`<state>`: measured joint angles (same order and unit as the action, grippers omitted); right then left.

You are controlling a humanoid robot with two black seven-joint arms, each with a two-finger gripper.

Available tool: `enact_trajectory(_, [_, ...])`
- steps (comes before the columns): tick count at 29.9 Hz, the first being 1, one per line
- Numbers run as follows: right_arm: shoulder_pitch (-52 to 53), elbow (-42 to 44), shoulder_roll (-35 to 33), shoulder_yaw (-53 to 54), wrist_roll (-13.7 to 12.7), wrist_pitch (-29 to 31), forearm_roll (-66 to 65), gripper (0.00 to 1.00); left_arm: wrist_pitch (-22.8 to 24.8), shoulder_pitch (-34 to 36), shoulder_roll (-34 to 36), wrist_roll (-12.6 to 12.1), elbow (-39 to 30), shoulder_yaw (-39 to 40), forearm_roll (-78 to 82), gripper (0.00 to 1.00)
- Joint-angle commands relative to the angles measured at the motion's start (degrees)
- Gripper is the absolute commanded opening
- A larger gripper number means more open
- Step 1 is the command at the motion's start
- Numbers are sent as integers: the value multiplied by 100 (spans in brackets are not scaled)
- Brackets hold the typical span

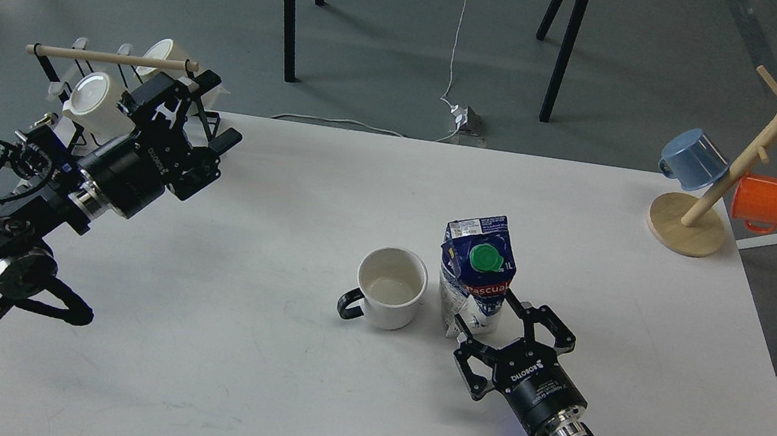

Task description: Place cup and milk with both arms

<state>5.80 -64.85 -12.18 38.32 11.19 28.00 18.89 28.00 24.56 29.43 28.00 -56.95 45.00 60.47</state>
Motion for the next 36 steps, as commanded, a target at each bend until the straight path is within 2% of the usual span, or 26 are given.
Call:
enact_trajectory(1, [-9, -28, -3, 9, -3, 0, 9, 89, 0, -3, 1, 0, 0, 0, 0, 95])
enact_trajectory(11, [-97, -98, -29, 9, -3, 0, 0, 95, 0, -3, 1, 0, 0, 0, 0, 95])
enact_trajectory(18, [-307, -554, -345, 52, -3, 0, 0, 96, 0, -3, 1, 0, 0, 0, 0, 95])
enact_trajectory(29, [-1195, -1223, -1601, 193, 59, 0, 53, 96, 0, -100, 10, 0, 0, 9, 0, 95])
enact_trajectory(36, [-1424, -1188, -2727, 1457, 94, 0, 307, 97, 0, -135, 273, 0, -9, 97, -79, 95])
